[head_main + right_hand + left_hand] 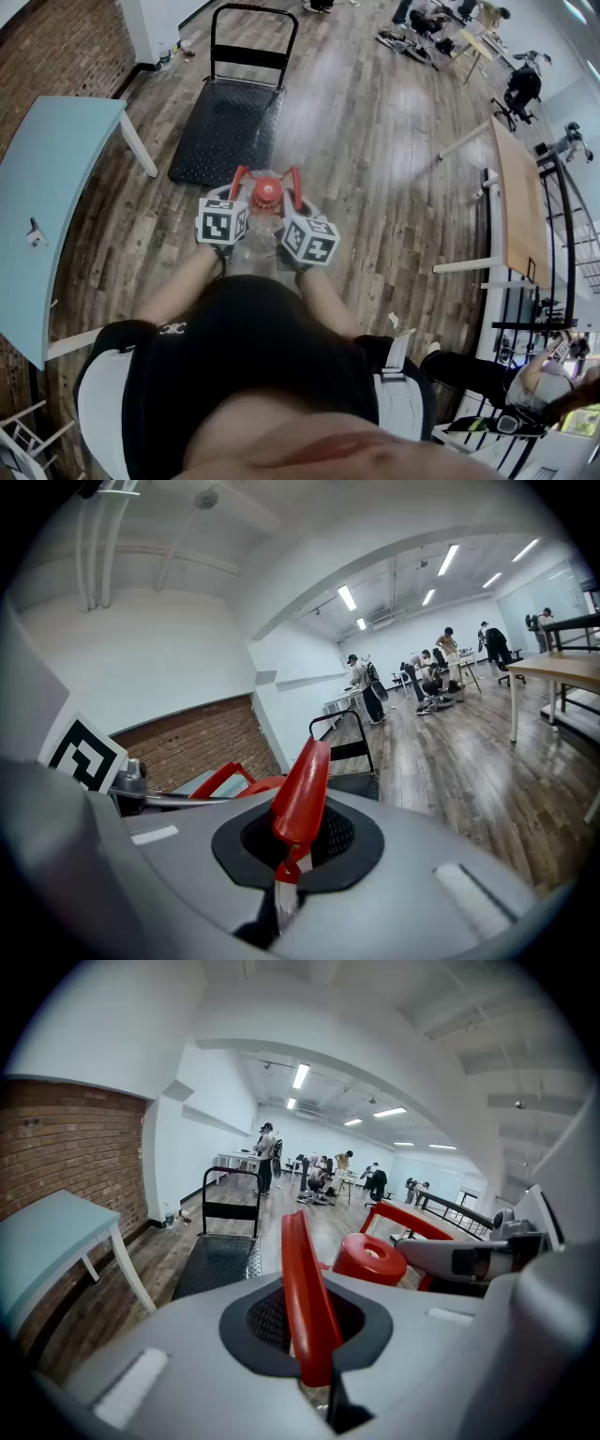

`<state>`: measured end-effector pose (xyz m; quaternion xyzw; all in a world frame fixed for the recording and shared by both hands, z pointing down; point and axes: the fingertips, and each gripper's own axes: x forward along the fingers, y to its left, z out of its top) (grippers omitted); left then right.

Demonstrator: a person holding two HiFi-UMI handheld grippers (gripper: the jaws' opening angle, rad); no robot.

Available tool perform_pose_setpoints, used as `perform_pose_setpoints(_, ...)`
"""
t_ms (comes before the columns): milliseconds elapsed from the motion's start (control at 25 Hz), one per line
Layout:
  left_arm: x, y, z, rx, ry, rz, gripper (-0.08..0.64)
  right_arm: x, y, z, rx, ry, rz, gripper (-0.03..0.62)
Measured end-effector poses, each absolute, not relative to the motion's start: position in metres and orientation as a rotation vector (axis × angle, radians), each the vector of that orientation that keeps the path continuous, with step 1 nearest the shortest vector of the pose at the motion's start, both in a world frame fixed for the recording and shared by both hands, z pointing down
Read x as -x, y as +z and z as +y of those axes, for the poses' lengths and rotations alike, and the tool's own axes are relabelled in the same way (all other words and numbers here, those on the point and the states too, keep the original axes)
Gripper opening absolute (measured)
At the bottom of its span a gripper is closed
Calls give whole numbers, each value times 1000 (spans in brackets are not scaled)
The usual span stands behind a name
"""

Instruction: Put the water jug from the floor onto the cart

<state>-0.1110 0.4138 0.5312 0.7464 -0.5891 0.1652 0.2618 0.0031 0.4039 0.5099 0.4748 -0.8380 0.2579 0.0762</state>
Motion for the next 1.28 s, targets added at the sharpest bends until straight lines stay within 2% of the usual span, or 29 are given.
perform_pose_setpoints(1280, -12, 547, 380, -2063, 573, -1511, 12, -124, 531, 374, -1539, 903, -2410, 14)
